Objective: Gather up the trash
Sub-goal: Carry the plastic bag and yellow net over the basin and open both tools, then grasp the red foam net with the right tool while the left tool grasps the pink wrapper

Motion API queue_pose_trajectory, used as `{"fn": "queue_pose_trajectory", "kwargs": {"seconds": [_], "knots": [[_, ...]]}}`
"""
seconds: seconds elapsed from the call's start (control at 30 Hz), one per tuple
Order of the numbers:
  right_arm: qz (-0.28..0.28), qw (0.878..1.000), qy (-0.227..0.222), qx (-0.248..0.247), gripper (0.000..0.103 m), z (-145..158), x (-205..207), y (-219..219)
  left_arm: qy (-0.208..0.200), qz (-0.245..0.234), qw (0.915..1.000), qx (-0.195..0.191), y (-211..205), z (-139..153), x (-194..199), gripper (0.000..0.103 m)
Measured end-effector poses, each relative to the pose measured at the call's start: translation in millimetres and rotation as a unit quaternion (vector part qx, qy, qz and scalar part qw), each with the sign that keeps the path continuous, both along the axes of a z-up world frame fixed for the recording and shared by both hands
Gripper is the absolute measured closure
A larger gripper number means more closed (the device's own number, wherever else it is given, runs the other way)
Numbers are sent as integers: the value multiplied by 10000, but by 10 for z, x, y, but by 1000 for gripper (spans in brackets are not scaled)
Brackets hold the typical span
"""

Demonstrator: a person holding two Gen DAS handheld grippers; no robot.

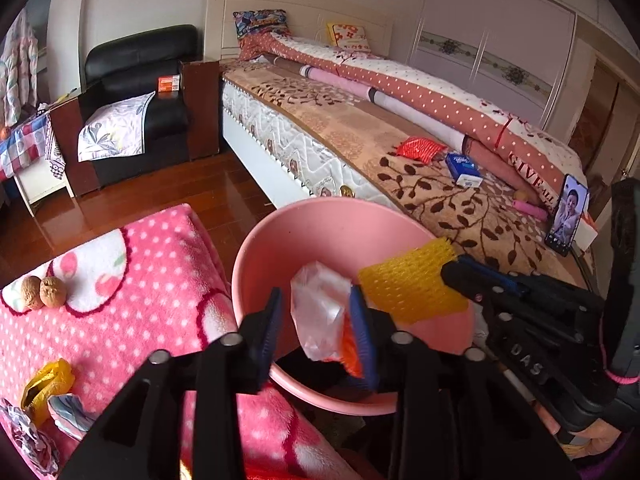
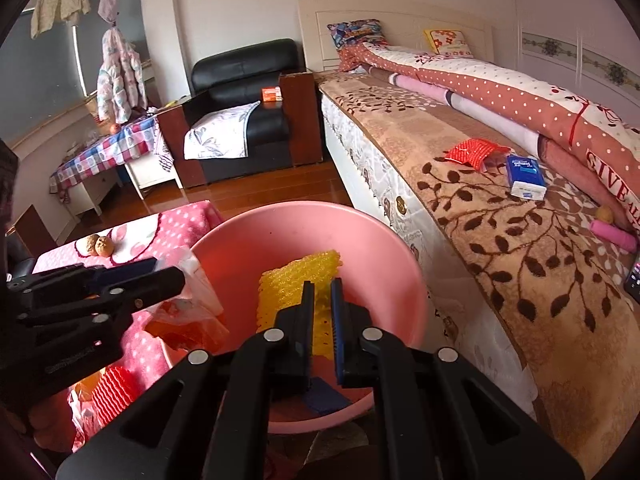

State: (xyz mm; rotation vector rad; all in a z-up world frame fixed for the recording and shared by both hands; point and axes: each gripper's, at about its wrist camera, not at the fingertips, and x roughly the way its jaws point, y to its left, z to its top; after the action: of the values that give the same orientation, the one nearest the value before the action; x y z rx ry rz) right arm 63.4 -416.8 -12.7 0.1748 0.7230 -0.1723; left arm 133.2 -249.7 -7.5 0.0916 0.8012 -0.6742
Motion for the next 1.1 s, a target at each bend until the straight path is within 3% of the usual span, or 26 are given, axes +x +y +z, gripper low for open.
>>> {"fn": "queue_pose_trajectory", "kwargs": {"seconds": [0.23, 0.4, 0.73, 0.97, 1.1], "knots": [[-326, 9994, 45, -112, 90, 143, -22, 151, -137, -1, 9996, -260, 272, 166, -31, 55], [-445, 9990, -2, -92, 76, 241, -68, 278, -161, 37, 9993, -344, 516, 237, -25, 52], [-539, 9984, -159, -107, 74, 429, -110, 471, -247, 182, 9987, -402, 960, 334, 23, 52], [-430, 9974, -364, 445, 74, 419, -196, 544, -476, 346, 9981, -177, 1226, 359, -41, 52], [-125, 9978, -425, 503, 74, 390, -175, 679, -667, 628, 9957, -130, 1482, 396, -87, 52]]}}
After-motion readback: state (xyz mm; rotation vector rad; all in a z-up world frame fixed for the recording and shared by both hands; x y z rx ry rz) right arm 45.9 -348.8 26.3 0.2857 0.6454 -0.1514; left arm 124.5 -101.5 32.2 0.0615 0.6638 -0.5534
